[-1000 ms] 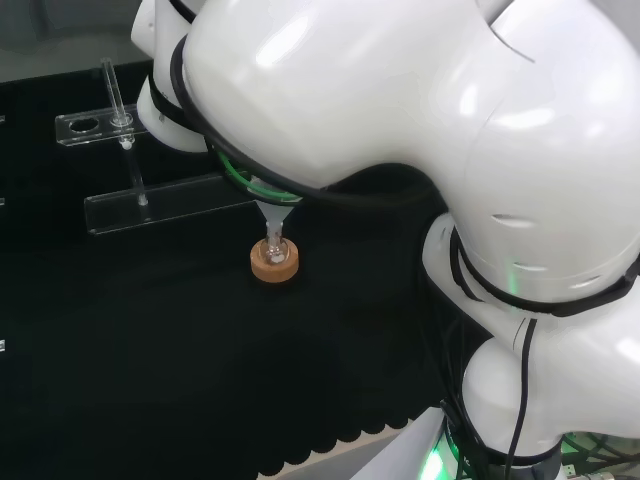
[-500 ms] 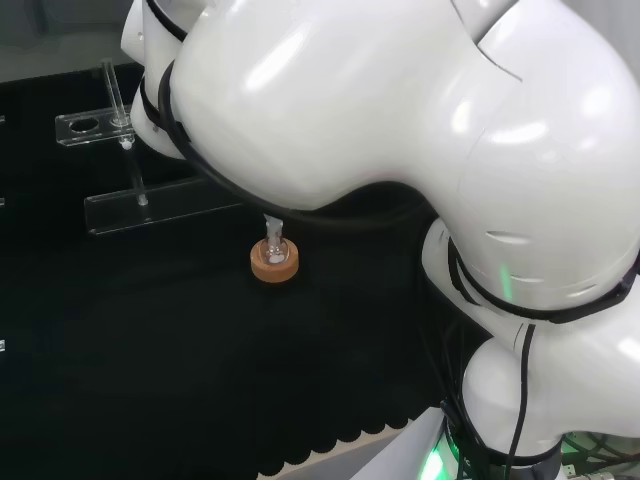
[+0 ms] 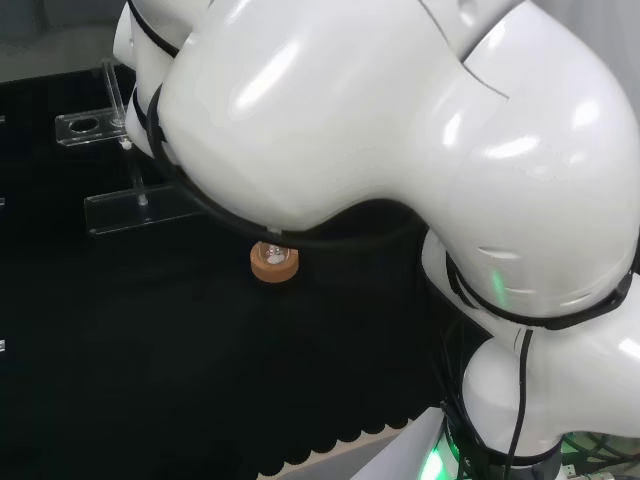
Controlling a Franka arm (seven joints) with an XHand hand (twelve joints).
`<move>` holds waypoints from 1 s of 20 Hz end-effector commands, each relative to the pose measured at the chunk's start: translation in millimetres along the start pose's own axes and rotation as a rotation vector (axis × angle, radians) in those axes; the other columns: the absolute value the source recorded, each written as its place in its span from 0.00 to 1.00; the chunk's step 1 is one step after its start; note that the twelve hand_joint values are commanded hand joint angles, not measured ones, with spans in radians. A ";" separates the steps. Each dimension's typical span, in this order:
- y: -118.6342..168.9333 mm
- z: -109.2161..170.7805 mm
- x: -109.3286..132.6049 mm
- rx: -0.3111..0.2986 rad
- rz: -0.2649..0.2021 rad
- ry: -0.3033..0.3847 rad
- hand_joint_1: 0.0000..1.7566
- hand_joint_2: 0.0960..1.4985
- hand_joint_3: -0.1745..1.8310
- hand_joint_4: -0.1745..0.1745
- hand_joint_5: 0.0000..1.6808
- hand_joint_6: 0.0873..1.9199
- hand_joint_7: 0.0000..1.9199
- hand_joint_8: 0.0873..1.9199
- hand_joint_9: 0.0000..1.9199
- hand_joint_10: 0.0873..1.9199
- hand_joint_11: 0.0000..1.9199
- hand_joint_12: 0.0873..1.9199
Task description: Pour all the NaCl from the weighing funnel into the round-bottom flask.
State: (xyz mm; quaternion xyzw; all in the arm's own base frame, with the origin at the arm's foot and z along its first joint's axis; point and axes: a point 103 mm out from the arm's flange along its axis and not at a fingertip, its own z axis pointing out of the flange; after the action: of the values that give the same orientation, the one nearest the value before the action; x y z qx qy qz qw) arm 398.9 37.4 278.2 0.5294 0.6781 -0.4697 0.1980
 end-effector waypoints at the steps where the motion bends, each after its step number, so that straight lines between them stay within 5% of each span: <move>1: -0.4 1.9 -0.5 0.010 0.001 -0.020 0.62 0.41 0.46 1.00 0.68 0.46 0.24 0.28 0.35 0.24 0.15 0.68; 20: -0.5 -8.9 8.0 0.012 0.006 -0.089 0.62 0.41 0.46 1.00 0.68 0.46 0.24 0.28 0.35 0.24 0.15 0.68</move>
State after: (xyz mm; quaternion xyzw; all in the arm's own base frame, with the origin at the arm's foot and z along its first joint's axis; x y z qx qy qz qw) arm 397.8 47.9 276.6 0.5145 0.6649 -0.4942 0.2214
